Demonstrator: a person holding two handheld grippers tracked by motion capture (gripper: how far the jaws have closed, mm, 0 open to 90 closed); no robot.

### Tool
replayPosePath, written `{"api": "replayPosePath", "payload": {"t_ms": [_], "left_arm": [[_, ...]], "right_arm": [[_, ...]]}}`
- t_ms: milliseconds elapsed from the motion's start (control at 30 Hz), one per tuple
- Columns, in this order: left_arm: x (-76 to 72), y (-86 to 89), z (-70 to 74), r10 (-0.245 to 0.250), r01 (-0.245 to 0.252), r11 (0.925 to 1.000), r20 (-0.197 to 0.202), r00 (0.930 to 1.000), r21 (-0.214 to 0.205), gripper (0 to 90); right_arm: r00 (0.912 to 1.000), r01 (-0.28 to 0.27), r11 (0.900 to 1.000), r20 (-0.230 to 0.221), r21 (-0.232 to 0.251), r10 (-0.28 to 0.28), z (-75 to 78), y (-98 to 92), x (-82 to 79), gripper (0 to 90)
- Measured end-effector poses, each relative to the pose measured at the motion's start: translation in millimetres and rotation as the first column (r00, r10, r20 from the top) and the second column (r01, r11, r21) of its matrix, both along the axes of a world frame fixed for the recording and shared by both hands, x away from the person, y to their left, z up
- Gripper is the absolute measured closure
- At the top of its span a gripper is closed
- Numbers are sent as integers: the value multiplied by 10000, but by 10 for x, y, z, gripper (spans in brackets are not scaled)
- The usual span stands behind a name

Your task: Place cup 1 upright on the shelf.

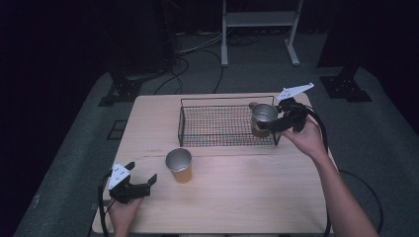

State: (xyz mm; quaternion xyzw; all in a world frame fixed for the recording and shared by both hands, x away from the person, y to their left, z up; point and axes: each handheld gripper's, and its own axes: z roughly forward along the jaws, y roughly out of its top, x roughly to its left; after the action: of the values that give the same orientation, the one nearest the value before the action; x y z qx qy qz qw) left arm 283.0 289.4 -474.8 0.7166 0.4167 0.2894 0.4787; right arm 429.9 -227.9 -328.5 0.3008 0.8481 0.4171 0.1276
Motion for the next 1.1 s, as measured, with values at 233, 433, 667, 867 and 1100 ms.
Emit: {"api": "replayPosePath", "payload": {"t_ms": [233,433,667,867,1100], "left_arm": [[-21,53,11,184,-183,9997,80,9998,-136,9],[-23,65,12,227,-226,9997,89,9997,-105,9],[-29,68,15,245,-244,9997,112,9996,-97,9],[-33,75,22,259,-258,9997,143,9996,-34,9],[-39,91,26,312,-311,9995,168,9994,-53,9]], "right_arm": [[10000,6,9999,-21,-119,-6,55,25,126,176],[10000,-1,9999,57,-164,2,105,80,262,176],[10000,22,9997,50,-263,-21,141,142,364,176],[10000,-2,9996,34,-296,3,189,226,469,176],[10000,2,9996,-56,-288,-3,182,303,582,176]]}}
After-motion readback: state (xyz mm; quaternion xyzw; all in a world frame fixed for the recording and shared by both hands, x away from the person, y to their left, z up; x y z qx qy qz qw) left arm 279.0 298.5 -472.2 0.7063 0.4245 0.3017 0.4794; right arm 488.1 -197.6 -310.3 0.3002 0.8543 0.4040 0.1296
